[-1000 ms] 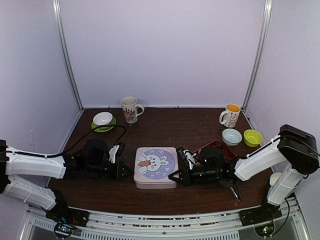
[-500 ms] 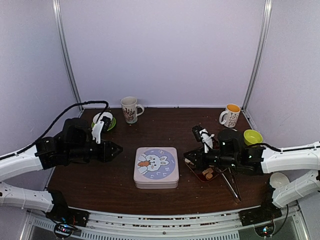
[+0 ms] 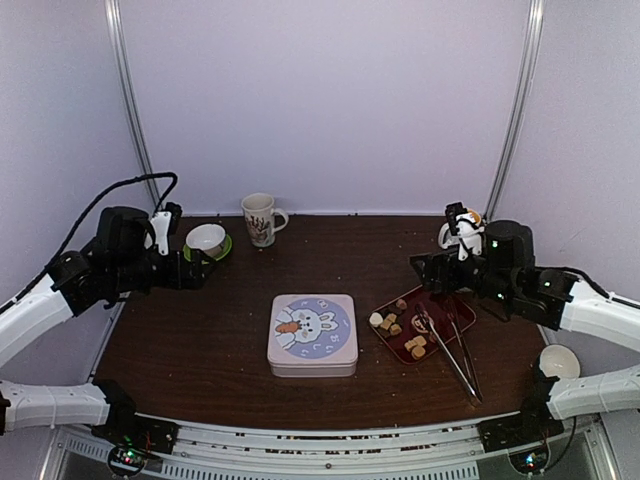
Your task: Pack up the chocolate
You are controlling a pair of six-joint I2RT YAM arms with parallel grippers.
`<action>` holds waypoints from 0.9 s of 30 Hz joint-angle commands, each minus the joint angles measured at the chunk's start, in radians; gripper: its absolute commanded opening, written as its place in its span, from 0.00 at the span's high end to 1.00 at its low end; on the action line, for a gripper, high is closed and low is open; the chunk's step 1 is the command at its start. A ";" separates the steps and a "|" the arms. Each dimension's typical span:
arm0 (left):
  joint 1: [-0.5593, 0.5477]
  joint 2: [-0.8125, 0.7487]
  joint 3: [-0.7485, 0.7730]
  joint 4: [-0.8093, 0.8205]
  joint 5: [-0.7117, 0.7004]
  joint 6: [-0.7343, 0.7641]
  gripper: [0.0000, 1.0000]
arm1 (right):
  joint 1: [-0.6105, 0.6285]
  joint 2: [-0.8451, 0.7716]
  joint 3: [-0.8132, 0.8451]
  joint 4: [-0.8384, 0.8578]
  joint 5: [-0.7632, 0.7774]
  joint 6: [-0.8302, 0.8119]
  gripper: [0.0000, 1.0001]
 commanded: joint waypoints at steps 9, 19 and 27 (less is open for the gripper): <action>0.041 0.070 0.047 0.065 -0.391 0.205 0.02 | -0.161 -0.074 0.035 -0.040 0.261 -0.025 0.00; 0.211 0.057 -0.241 0.515 -0.424 0.391 0.02 | -0.281 -0.127 -0.207 0.303 0.376 -0.243 0.00; 0.295 0.150 -0.390 0.819 -0.494 0.472 0.02 | -0.507 -0.070 -0.316 0.492 0.075 -0.195 0.00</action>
